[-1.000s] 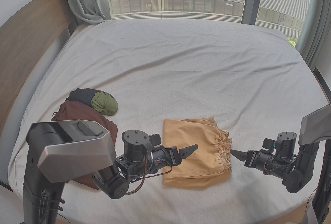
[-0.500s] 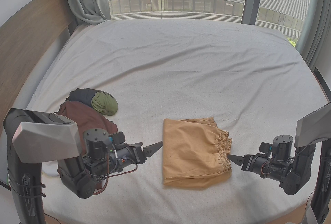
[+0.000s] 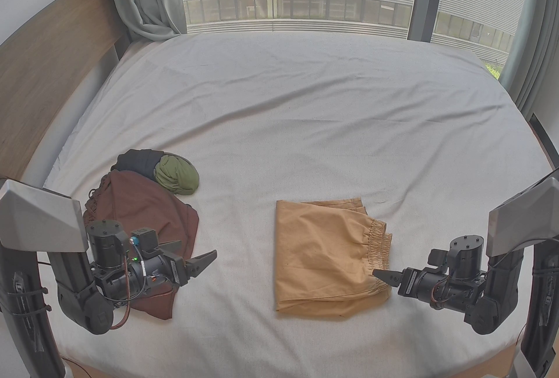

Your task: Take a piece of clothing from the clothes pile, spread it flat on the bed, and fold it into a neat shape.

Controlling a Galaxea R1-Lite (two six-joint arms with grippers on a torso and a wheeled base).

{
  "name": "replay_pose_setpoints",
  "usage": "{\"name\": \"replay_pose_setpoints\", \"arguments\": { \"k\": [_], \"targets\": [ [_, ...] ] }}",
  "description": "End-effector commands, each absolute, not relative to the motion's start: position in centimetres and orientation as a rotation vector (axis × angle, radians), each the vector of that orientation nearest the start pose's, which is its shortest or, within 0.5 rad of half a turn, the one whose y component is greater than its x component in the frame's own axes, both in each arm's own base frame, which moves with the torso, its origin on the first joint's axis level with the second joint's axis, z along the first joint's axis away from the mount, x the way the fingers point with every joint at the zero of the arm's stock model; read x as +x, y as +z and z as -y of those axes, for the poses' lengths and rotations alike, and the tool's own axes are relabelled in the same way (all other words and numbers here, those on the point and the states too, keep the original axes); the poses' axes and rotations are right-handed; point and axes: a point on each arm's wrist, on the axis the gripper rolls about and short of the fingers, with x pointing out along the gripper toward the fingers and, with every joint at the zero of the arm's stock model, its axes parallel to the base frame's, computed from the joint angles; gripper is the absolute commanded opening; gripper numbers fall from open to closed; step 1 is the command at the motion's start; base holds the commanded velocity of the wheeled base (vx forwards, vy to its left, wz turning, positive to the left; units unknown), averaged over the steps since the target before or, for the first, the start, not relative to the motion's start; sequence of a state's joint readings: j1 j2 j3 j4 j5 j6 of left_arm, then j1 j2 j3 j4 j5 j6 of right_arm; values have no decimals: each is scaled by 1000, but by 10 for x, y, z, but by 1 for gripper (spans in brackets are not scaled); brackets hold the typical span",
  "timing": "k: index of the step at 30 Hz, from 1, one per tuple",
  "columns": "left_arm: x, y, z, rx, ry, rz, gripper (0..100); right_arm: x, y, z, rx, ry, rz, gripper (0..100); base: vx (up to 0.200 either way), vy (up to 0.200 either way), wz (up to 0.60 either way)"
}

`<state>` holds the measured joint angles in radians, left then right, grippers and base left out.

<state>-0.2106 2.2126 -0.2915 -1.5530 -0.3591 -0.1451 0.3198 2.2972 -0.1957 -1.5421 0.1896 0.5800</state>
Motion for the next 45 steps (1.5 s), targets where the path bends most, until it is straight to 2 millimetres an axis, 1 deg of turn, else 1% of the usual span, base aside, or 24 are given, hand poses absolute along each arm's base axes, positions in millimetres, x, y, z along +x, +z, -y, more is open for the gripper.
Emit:
{"name": "replay_pose_setpoints", "arguments": {
  "k": [1, 3, 6, 13, 15, 17, 18, 22, 24, 27, 35, 36, 45],
  "targets": [
    [271, 16, 55, -140, -506, -414, 100, 247, -31, -87, 512, 307, -734, 100, 0, 0, 0],
    [270, 15, 55, -135, -507, -419, 100, 248, -33, -88, 512, 306, -737, 100, 0, 0, 0],
    [267, 13, 56, -133, -512, -433, 100, 249, -42, -89, 511, 298, -762, 100, 0, 0, 0],
    [267, 15, 56, -133, -513, -427, 100, 261, -52, -92, 528, 294, -754, 100, 0, 0, 0],
    [267, 15, 56, -132, -511, -426, 100, 268, -56, -102, 557, 309, -747, 100, 0, 0, 0],
    [267, 15, 56, -132, -513, -428, 100, 271, -58, -108, 564, 323, -742, 100, 0, 0, 0],
    [267, 15, 56, -132, -513, -428, 100, 271, -58, -108, 564, 323, -742, 100, 0, 0, 0],
    [266, 15, 56, -131, -514, -430, 100, 277, -65, -122, 559, 356, -736, 100, 0, 0, 0],
    [266, 14, 56, -132, -514, -433, 100, 277, -69, -124, 560, 360, -742, 100, 0, 0, 0],
    [265, 13, 56, -133, -512, -440, 100, 277, -74, -126, 565, 358, -753, 100, 0, 0, 0],
    [264, 11, 56, -133, -514, -447, 100, 278, -75, -126, 562, 331, -744, 100, 0, 0, 0],
    [264, 11, 56, -133, -514, -447, 100, 278, -75, -126, 562, 331, -745, 0, 0, 0, 0],
    [265, 8, 57, -134, -513, -461, 100, 277, -75, -126, 559, 335, -752, 0, 0, 0, 0]
  ]
}}
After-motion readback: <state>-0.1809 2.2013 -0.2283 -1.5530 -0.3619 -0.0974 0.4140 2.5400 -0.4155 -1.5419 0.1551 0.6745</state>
